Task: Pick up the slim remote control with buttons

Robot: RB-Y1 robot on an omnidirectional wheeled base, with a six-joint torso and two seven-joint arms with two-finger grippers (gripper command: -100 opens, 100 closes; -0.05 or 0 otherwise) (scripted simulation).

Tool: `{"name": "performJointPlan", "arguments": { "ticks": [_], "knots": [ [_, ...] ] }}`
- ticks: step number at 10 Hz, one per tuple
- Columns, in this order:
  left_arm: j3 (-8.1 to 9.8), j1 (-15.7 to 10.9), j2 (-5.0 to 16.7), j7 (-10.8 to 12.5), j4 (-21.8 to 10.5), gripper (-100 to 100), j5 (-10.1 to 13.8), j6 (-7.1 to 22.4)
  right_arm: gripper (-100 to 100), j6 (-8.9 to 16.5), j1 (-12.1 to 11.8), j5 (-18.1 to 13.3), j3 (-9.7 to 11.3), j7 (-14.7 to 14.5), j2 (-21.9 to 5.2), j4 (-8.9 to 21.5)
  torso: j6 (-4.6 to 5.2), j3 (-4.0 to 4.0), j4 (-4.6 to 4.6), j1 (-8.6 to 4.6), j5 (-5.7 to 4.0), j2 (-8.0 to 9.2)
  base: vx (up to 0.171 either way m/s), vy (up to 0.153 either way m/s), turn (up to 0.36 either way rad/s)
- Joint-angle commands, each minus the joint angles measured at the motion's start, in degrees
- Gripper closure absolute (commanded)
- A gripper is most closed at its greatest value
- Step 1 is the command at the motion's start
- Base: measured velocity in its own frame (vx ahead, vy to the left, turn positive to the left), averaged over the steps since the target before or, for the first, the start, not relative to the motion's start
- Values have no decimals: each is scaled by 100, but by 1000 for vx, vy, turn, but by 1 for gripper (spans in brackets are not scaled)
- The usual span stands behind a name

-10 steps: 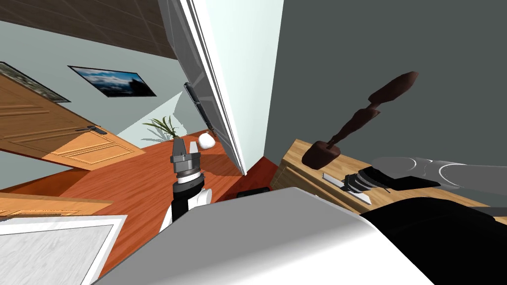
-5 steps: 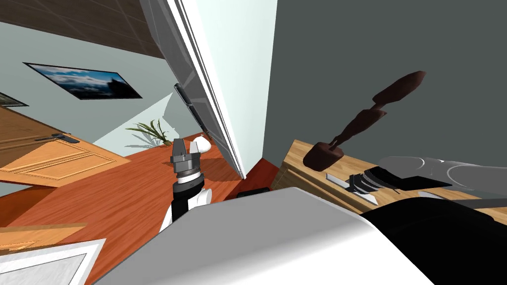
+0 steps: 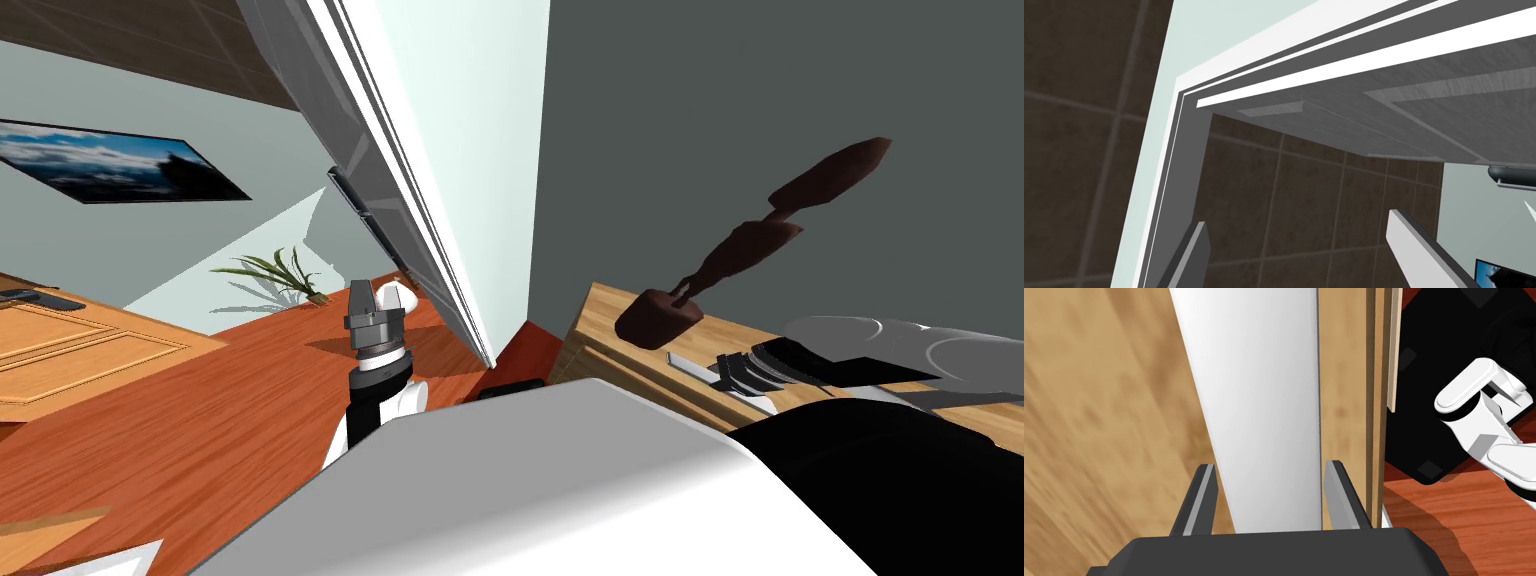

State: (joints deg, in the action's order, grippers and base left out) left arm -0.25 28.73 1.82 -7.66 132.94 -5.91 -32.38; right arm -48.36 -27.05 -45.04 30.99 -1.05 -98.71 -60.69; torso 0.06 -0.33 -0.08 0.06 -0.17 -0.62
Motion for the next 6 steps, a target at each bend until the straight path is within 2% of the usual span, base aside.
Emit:
{"name": "performJointPlan", "arguments": {
  "ticks": [1, 2, 3, 4, 5, 6],
  "knots": [
    [0, 0, 0, 0, 0, 0, 0, 0, 100, -170, 5, 9, -79, -286, 83, 230, 0, 0, 0, 0, 0, 0, 91, 61, -64],
    [0, 1, 0, 0, 0, 0, 0, 0, 100, -301, -12, 34, -147, -435, 140, 416, 4, 0, 0, 4, 2, -1, 125, 76, -153],
    [0, 1, 0, 0, 0, 0, 0, 0, 100, -301, -12, 34, -147, -513, 140, 416, 9, -4, -2, 11, 5, -7, 94, 51, -88],
    [0, 0, 0, 0, 0, 0, 0, 0, 100, -432, -29, 59, -215, -738, 196, 601, 1, -2, -1, 5, 4, -2, 85, 34, -116],
    [0, 1, 0, 0, 0, 0, 0, 0, 100, -354, -27, 58, -183, -603, 169, 507, 6, 1, 0, -2, 5, 1, 40, 17, -40],
    [0, -1, 0, 0, 0, 0, 0, 0, 0, -382, -26, 56, -187, -640, 175, 532, -2, 7, 2, -8, 3, 14, 6, 4, 4]
  ]
}}
